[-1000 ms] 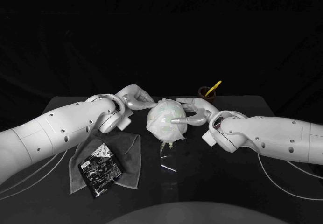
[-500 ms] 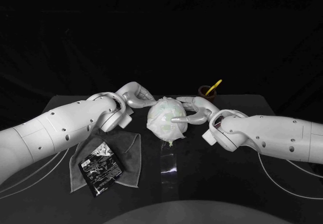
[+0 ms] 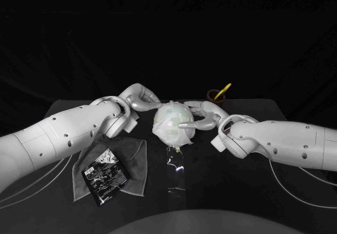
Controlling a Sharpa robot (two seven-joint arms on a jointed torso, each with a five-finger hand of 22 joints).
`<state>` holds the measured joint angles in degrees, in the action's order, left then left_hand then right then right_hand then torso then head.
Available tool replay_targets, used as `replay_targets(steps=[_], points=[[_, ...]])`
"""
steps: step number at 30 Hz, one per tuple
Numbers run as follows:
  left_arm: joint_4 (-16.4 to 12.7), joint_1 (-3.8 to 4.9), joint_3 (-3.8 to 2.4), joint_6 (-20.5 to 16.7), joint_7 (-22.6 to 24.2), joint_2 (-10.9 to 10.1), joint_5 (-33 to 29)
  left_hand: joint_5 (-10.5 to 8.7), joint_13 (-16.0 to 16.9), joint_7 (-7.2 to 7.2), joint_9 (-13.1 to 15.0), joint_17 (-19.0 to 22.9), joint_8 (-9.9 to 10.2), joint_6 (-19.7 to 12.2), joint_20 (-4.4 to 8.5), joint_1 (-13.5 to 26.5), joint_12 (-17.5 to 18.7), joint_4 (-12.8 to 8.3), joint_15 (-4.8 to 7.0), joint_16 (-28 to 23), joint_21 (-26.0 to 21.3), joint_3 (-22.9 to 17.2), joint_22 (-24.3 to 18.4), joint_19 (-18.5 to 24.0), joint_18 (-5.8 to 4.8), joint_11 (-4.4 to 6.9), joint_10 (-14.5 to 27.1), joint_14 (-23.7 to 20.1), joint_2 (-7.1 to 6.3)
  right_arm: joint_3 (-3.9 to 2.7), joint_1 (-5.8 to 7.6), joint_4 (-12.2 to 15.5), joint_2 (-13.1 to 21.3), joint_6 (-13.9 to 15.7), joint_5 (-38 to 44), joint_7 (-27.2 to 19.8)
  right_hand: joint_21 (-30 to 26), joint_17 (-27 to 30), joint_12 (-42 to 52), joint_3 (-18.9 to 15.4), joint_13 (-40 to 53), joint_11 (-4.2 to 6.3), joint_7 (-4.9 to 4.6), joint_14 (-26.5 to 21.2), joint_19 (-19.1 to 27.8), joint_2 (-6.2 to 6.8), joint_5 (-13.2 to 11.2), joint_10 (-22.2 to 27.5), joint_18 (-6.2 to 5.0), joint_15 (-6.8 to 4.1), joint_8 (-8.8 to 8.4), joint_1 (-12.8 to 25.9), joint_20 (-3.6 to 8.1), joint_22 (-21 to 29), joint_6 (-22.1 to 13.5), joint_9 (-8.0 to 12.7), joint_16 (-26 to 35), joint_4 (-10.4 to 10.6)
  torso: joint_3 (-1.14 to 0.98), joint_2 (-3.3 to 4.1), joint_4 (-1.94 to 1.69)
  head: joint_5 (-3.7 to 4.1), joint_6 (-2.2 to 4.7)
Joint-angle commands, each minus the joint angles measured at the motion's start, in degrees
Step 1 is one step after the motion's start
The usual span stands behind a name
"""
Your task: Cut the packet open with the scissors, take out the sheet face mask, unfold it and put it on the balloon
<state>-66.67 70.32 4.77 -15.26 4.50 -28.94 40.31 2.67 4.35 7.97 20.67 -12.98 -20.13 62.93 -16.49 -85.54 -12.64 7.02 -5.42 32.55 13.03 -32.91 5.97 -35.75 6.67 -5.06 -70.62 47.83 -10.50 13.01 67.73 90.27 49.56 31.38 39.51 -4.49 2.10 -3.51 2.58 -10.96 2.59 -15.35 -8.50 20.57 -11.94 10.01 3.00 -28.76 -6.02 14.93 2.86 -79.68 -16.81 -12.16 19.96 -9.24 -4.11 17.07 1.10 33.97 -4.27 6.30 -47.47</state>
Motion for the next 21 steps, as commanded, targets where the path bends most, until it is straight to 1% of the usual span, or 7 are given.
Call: replay_targets(steps=[1, 2, 10, 11, 12, 17, 21], points=[[-0.01, 0.04, -0.11, -0.61, 1.12, 0.09, -1.07, 0.1, 0.14, -0.15, 6.12, 0.07, -0.56, -0.68, -0.11, 1.5, 0.4, -1.05, 0.05, -0.1, 0.26, -1.53, 0.06, -0.47, -0.41, 0.06, -0.45, 0.55, -0.17, 0.03, -0.08, 0.17, -0.01, -0.51, 0.92, -0.07, -0.23, 0.07, 0.09, 0.38, 0.09, -0.12, -8.74, 0.18, 0.27, -0.08, -0.12, -0.35, 0.69, 0.11, 0.17, -0.14, -0.01, 0.1, 0.56, -0.05, 0.19, 0.03, 0.02, 0.04, -0.03, 0.04, -0.09], [0.0, 0.04, -0.11, -0.46, 1.04, 0.09, -1.08, 0.09, 0.19, -0.14, 6.58, 0.06, -0.73, -0.85, -0.11, 2.03, 0.42, -1.54, 0.04, -0.11, 0.31, -2.08, 0.07, -0.48, -0.46, 0.05, -0.45, 0.54, -0.22, 0.03, -0.08, 0.17, -0.01, -0.5, 0.97, -0.04, -0.23, 0.07, 0.09, 0.38, 0.09, -0.12, -8.74, 0.18, 0.27, -0.08, -0.12, -0.35, 0.69, 0.11, 0.17, -0.14, -0.01, 0.1, 0.56, -0.05, 0.19, 0.03, 0.02, 0.04, -0.03, 0.05, -0.09], [0.51, 0.05, -0.14, 0.52, -0.04, 0.19, -0.34, 0.09, 0.28, -0.12, 7.25, 0.03, -0.96, -1.03, -0.11, 2.81, 0.4, -2.28, 0.07, -0.07, 0.52, -2.77, 0.13, -0.69, -0.5, 0.06, -0.51, 0.57, -0.31, 0.03, -0.08, 0.2, 0.01, -0.41, 1.31, 0.32, -0.22, 0.08, 0.07, 0.55, 0.08, -0.12, -8.73, 0.2, 0.3, -0.33, -0.12, -0.37, 0.69, 0.11, 0.19, -0.31, -0.01, 0.13, 0.63, -0.06, 0.22, 0.0, 0.0, 0.01, -0.03, 0.04, -0.17], [0.64, 0.05, -0.14, 0.55, -0.17, 0.22, -0.12, 0.09, 0.28, -0.11, 7.29, 0.02, -0.98, -1.05, -0.11, 2.86, 0.4, -2.33, 0.07, -0.06, 0.55, -2.82, 0.14, -0.73, -0.49, 0.06, -0.51, 0.57, -0.3, 0.03, -0.08, 0.2, 0.02, -0.39, 1.35, 0.37, -0.2, 0.09, 0.06, 0.78, 0.08, -0.12, -8.73, 0.19, 0.32, -0.68, -0.14, -0.37, 0.67, 0.11, 0.2, -0.58, -0.01, 0.18, 0.67, -0.06, 0.27, -0.03, 0.0, 0.01, -0.03, 0.04, -0.17], [0.75, 0.05, -0.14, 0.56, -0.27, 0.25, 0.09, 0.1, 0.3, -0.1, 7.41, 0.01, -1.01, -1.11, -0.1, 2.98, 0.39, -2.45, 0.08, -0.04, 0.62, -2.94, 0.17, -0.84, -0.48, 0.06, -0.53, 0.6, -0.28, 0.03, -0.08, 0.2, 0.02, -0.38, 1.38, 0.4, -0.2, 0.09, 0.06, 0.78, 0.08, -0.12, -8.73, 0.19, 0.32, -0.68, -0.14, -0.37, 0.67, 0.11, 0.2, -0.58, -0.01, 0.18, 0.67, -0.06, 0.27, -0.03, 0.0, 0.01, -0.03, 0.04, -0.17], [1.49, 0.05, -0.14, 0.16, -0.53, 0.48, 0.85, 0.09, 0.37, -0.05, 7.85, -0.02, -1.13, -1.31, -0.09, 3.39, 0.38, -2.93, 0.1, 0.01, 0.96, -3.39, 0.3, -1.3, -0.43, 0.04, -0.52, 0.63, -0.21, 0.03, -0.08, 0.21, 0.03, -0.37, 1.54, 0.53, -0.2, 0.09, 0.05, 0.9, 0.07, -0.12, -8.73, 0.21, 0.34, -0.84, -0.14, -0.39, 0.67, 0.1, 0.2, -0.74, -0.02, 0.22, 0.68, -0.04, 0.29, -0.05, 0.0, 0.0, -0.01, 0.02, -0.12], [2.27, 0.05, -0.14, -0.85, -0.27, 0.82, 1.09, 0.09, 0.41, -0.02, 8.16, -0.03, -1.2, -1.47, -0.08, 3.73, 0.38, -3.2, 0.09, 0.03, 1.13, -3.66, 0.37, -1.51, -0.43, 0.01, -0.5, 0.63, -0.12, 0.03, -0.08, 0.22, 0.03, -0.36, 1.6, 0.59, -0.19, 0.09, 0.05, 1.0, 0.08, -0.12, -8.73, 0.21, 0.36, -0.98, -0.15, -0.45, 0.66, 0.1, 0.2, -0.87, -0.02, 0.25, 0.69, -0.04, 0.31, -0.05, -0.01, -0.01, -0.04, 0.04, -0.1]])
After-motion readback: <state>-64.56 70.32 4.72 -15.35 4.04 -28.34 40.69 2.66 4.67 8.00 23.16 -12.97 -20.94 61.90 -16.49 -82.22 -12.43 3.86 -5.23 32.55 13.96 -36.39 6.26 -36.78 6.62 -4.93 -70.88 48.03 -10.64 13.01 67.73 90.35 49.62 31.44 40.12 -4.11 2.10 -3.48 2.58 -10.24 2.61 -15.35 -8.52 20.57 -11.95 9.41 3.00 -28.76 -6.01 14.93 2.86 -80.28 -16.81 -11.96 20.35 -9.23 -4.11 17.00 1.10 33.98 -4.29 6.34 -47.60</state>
